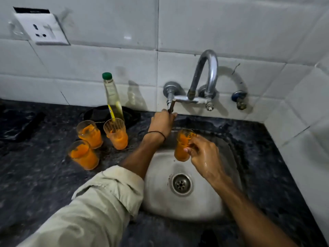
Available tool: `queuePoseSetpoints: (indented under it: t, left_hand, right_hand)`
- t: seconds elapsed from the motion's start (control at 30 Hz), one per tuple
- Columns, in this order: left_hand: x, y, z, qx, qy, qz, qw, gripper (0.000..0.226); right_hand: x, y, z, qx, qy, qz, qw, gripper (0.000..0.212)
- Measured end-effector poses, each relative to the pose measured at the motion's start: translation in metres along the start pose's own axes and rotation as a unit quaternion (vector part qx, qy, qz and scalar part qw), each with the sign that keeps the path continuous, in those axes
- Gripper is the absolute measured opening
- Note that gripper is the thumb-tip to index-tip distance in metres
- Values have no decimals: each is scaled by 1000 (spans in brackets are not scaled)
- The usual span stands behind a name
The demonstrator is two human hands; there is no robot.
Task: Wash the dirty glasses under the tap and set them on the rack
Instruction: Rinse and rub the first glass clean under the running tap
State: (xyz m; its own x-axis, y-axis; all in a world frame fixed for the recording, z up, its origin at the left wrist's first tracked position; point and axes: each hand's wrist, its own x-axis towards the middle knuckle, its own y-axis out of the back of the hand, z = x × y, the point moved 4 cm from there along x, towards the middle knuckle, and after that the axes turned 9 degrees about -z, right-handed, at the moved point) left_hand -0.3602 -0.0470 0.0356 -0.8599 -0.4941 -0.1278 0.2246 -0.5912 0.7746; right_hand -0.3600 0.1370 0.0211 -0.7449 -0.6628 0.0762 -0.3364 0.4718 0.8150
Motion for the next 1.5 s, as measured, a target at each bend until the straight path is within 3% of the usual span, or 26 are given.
queuePoseSetpoints:
  t: [0.2, 0.43, 0.5, 0.6, 0.67, 0.77, 0.83, 0.93, 1.0, 1.07, 1.13, 1.2, 1.27, 1.33, 1.4, 1.5]
  left_hand:
    - [24, -7, 12, 28, 44, 85, 995, 45]
    - [31, -16, -3, -136, 65, 106, 983, 47]
    - [25, -22, -9, -242, 57, 54, 967, 50]
    - [-6, -47, -9, -332, 17, -118, 936, 71]
    - [-31, -64, -9, -379, -36, -211, 900, 73]
    - [-53, -75, -10, -448, -77, -282, 845, 77]
    - [-56, -79, -3, -442, -93, -307, 838, 67]
    - [-50, -81, 5, -428, -74, -204, 877, 43]
    - [-51, -83, 11, -387, -62, -109, 913, 50]
    - [-55, -87, 19, -271, -49, -14, 961, 50]
    - [-61, -88, 28, -180, -47, 59, 981, 36]
    - [-60, -89, 30, -157, -38, 77, 984, 37]
    - [-54, -89, 28, -153, -27, 40, 987, 49]
    - [-46, -91, 28, -214, -37, -39, 975, 56]
    - [-38, -90, 30, -332, -77, -160, 926, 59]
    - [-37, -84, 35, -442, -121, -302, 836, 45]
  right_hand:
    - [12, 14, 19, 44, 41, -40, 997, 28]
    - [22, 21, 35, 60, 87, -71, 992, 19]
    - [27, 24, 37, 68, 97, -73, 990, 15]
    - [35, 30, 38, 127, 107, -85, 982, 14]
    - [40, 36, 40, 172, 106, -127, 971, 14]
    - [44, 41, 45, 220, 107, -196, 950, 7]
    - [43, 43, 46, 252, 103, -211, 939, 6]
    - [36, 38, 46, 205, 89, -175, 959, 15]
    - [29, 36, 35, 80, 113, -83, 987, 23]
    - [22, 30, 16, -4, 131, -26, 991, 26]
    - [28, 28, 8, -1, 68, -47, 997, 29]
    - [42, 31, 8, 82, -49, -133, 987, 35]
    - [52, 36, 9, 137, -111, -210, 962, 35]
    - [57, 48, 4, 74, -84, -241, 964, 32]
    - [56, 64, 0, 30, -25, -256, 966, 32]
    - [47, 82, 1, 105, 20, -286, 952, 33]
